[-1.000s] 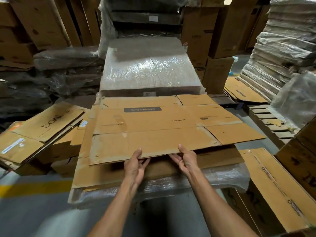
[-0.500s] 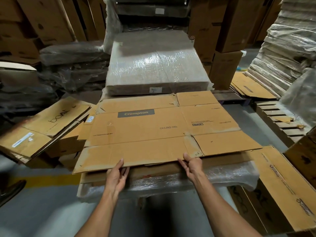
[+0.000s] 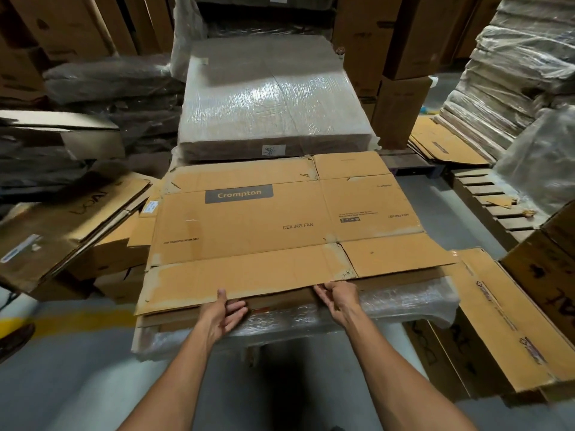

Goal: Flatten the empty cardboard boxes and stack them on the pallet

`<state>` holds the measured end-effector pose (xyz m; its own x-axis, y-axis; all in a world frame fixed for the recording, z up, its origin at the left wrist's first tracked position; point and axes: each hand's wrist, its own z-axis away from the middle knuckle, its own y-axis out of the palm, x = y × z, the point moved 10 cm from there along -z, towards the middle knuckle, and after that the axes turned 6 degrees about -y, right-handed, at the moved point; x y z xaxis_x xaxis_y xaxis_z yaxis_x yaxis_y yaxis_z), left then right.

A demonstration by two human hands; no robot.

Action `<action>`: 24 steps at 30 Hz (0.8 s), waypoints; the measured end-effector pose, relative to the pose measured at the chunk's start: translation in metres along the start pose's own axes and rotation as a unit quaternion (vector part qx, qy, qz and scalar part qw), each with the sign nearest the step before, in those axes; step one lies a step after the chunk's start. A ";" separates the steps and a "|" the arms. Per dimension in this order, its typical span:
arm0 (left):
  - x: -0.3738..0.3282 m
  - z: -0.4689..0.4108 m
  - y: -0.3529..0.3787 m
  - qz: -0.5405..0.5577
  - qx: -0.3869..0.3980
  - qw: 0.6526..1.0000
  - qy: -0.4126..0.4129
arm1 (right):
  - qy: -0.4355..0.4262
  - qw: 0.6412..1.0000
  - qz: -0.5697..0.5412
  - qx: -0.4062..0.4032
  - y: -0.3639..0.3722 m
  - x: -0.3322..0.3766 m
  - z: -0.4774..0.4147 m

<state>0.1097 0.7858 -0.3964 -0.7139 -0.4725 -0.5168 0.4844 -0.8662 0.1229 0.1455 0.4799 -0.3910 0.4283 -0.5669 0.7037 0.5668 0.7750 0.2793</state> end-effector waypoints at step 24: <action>0.180 0.178 0.478 -0.441 0.309 0.793 0.285 | -0.295 0.928 0.114 -0.195 -0.384 0.288 0.030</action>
<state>0.1223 0.2579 -0.2799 -0.2072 0.3596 -0.9098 -0.5435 -0.8156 -0.1986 0.0297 0.0273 -0.2763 0.1742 -0.0605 0.9829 0.7703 0.6301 -0.0977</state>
